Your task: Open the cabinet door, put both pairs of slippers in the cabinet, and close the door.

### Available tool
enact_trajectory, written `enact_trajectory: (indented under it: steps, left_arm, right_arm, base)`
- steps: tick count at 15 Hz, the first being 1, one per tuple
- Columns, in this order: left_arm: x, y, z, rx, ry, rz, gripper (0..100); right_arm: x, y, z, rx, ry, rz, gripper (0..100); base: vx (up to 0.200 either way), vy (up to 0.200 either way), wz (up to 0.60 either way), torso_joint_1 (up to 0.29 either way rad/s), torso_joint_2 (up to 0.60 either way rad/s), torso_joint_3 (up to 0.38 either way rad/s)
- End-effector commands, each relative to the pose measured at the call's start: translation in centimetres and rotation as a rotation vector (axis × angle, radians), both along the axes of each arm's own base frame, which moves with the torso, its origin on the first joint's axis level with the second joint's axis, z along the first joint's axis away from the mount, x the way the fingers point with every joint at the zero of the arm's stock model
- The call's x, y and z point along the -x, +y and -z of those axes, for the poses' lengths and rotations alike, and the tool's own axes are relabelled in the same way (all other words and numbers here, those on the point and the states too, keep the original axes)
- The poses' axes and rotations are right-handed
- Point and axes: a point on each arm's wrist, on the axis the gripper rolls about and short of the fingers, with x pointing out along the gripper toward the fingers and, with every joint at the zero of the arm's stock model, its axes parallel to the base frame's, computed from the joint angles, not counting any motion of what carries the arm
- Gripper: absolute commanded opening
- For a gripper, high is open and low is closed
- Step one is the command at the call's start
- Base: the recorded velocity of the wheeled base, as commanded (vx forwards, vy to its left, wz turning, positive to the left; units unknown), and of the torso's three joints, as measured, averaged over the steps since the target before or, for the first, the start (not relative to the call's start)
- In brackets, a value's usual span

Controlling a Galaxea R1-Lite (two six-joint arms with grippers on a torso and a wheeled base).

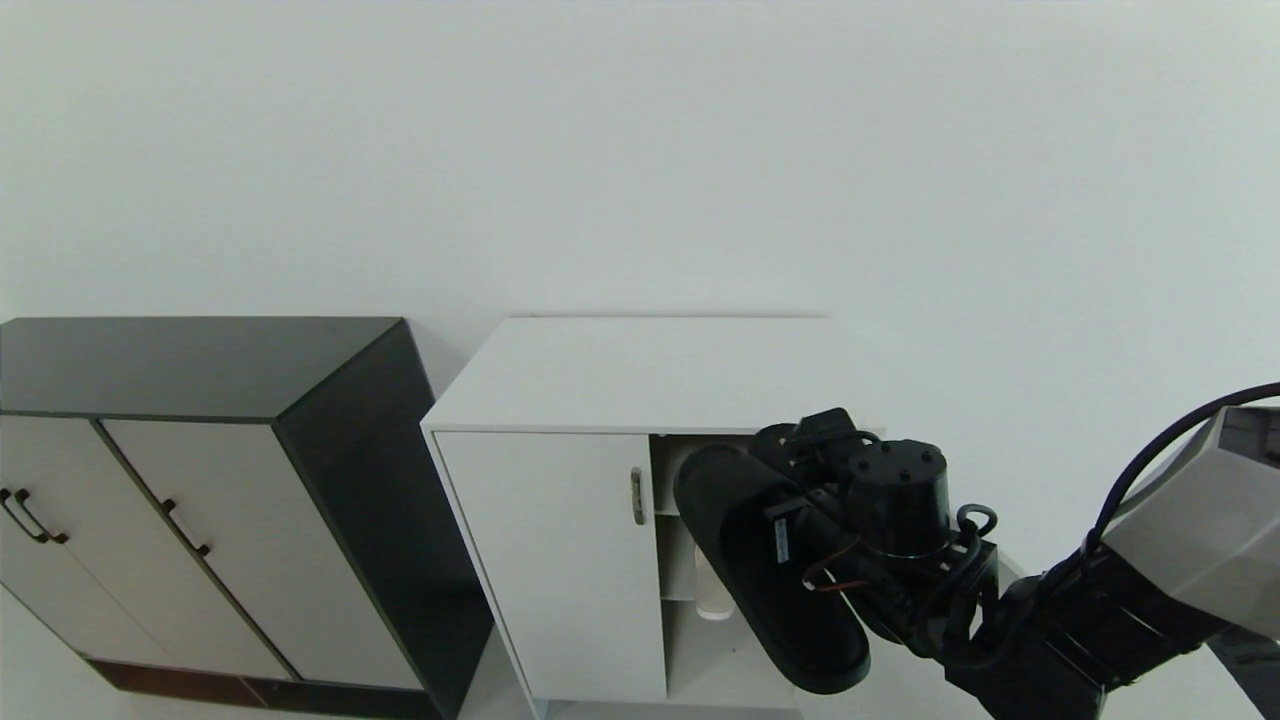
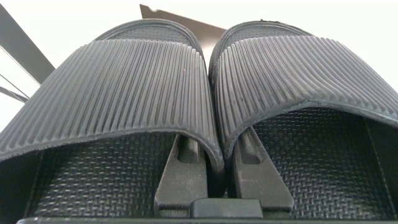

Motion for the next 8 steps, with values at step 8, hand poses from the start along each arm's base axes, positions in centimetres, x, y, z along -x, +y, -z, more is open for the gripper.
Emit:
enact_trajectory:
  steps: [8]
  left_arm:
    - [-0.01, 0.0, 0.01, 0.002, 0.002, 0.001, 0]
  right_arm:
    - [-0.12, 0.05, 0.58, 0.01, 0.012, 0.0, 0]
  base:
    - [0.0, 0.0, 0.0, -0.199, 0.47, 0.262]
